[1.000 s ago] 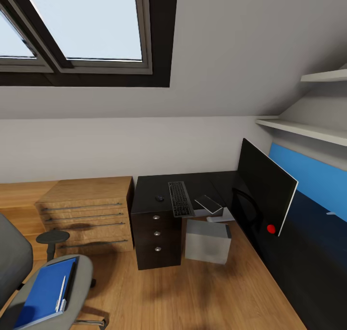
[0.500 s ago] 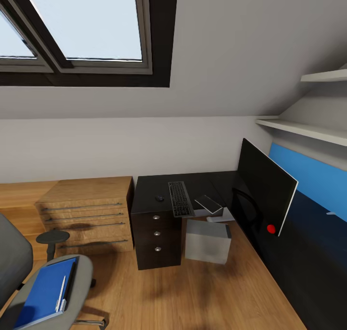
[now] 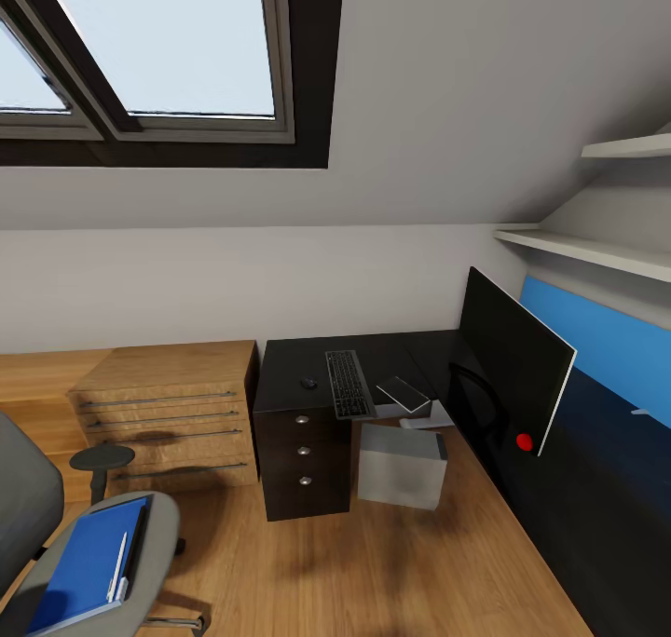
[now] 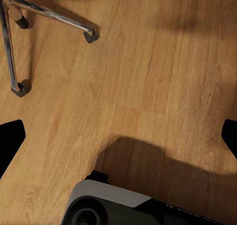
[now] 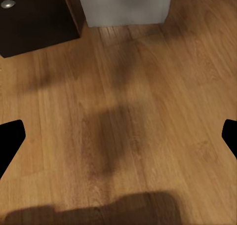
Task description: In the bedroom, organize the workspace by keeping the computer under the desk, ensuring the monitor is on the desk, placing the keyboard on the desk next to the monitor, placing the mouse on the desk next to the keyboard, moving the folder from the swivel chair onto the desk next to the mouse, stacking the notebook on top of the folder with the pen on top of the notebook, and positioning the swivel chair next to the desk.
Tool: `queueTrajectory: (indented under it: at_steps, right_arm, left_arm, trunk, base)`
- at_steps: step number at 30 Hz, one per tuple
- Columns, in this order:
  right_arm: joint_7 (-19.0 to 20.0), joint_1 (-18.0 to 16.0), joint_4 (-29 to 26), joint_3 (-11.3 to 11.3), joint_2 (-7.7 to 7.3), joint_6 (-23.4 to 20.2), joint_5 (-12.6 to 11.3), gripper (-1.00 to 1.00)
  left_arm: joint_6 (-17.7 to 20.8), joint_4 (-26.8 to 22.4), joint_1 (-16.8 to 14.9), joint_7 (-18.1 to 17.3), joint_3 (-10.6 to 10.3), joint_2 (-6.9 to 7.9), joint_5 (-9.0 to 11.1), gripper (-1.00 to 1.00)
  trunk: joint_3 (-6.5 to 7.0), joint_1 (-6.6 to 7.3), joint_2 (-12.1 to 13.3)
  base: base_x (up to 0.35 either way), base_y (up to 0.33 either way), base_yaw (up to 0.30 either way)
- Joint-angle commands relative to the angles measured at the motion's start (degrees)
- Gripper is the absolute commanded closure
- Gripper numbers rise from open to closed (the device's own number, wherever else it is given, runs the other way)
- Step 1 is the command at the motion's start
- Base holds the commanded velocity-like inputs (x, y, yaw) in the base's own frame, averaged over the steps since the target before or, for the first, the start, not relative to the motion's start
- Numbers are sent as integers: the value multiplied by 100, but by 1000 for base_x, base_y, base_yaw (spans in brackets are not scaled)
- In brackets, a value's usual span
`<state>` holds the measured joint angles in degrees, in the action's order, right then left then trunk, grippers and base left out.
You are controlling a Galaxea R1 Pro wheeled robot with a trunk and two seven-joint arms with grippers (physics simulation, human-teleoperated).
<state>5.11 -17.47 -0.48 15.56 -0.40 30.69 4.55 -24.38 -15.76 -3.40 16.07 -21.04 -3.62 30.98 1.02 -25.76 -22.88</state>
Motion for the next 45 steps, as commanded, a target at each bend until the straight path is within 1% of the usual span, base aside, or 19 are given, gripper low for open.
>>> queueTrajectory:
  at_steps: [1,5,6,8,15,19,20,22,23,26,27,29,30,31,34,37,41,42,45]
  right_arm:
    - [25,-2,4,48,-2,36,48,-100]
    - [46,-2,-5,39,2,220,58,-100]
    - [53,-2,0,22,60,411,126,-100]
    - [40,-2,-11,19,148,460,161,-100]
    - [-112,-5,-300,56,248,428,120,-100]
    - [-520,-19,-788,71,274,164,43,-100]
    - [-696,-30,-1007,74,275,-19,25,-100]
    - [-820,-41,-1240,74,276,-217,14,-100]
    - [-900,-49,-1504,73,276,-422,6,-100]
    - [-976,-59,-1960,71,277,-752,2,-100]
    - [-1027,-73,-2858,56,277,-1473,-3,-100]
    - [-1028,-78,-3710,56,279,-2237,-5,-100]
    - [-1023,-77,-3933,57,280,-2448,-7,-100]
    - [-997,-75,-4367,55,286,-2881,-10,-100]
    - [-917,-66,-4956,56,299,-3484,-13,-100]
    - [-812,-50,-5523,60,327,-3925,-14,-100]
    - [-694,74,-6306,69,406,-4233,-23,-100]
    - [-658,236,-6666,73,444,-4312,-33,-100]
    - [-625,555,-7105,73,483,-4379,-76,-100]
  left_arm:
    - [-18,2,-3,46,-49,2,22,-100]
    - [-21,2,-3,45,-49,2,19,-100]
    - [-22,3,-3,45,-49,2,15,-100]
    - [-23,3,-3,41,-49,2,15,-100]
    - [-23,4,-3,38,-56,-2,14,-100]
    - [-23,5,-3,37,-58,-2,8,-100]
    - [-23,7,-3,37,-58,-1,7,-100]
    - [-23,9,-3,37,-60,0,6,-100]
    - [-23,10,-3,37,-62,1,7,-100]
    - [-23,10,-3,37,-65,1,6,-100]
    - [-23,11,-3,37,-66,2,5,-100]
    - [-23,11,-3,37,-67,-2,5,-100]
    - [-23,11,-3,37,-67,-3,3,-100]
    - [-23,11,-3,37,-67,-5,1,-100]
    - [-23,11,-3,37,-67,-3,-2,-100]
    - [-23,11,-3,37,-67,0,-3,-100]
    - [-23,11,-3,37,-67,1,-3,-100]
    - [-23,11,-3,37,-67,1,-4,-100]
    - [-23,11,-3,37,-68,2,-4,-100]
  trunk:
    - [-2,-2,-4]
    - [-2,-2,-4]
    - [-2,-2,-4]
    - [-2,-2,-4]
    - [-2,-2,-4]
    - [-2,-2,-4]
    - [-2,-2,-4]
    - [-2,-2,-4]
    - [-2,-2,-4]
    - [-2,-2,-4]
    - [-2,-2,-4]
    - [-2,-2,-4]
    - [-2,-2,-4]
    - [-2,-2,-4]
    - [-2,-2,-4]
    - [-2,-2,-4]
    - [-2,-2,-4]
    - [-2,-2,-4]
    - [-2,-2,-4]
  base:
    - [0,0,0]
    - [0,0,0]
    - [0,0,0]
    - [0,0,0]
    - [0,0,0]
    - [0,0,0]
    - [0,0,0]
    - [0,0,0]
    - [0,0,0]
    - [0,0,0]
    - [0,0,0]
    - [0,0,0]
    - [0,0,0]
    - [0,0,0]
    - [0,0,0]
    - [0,0,0]
    - [0,0,0]
    - [0,0,0]
    - [0,0,0]
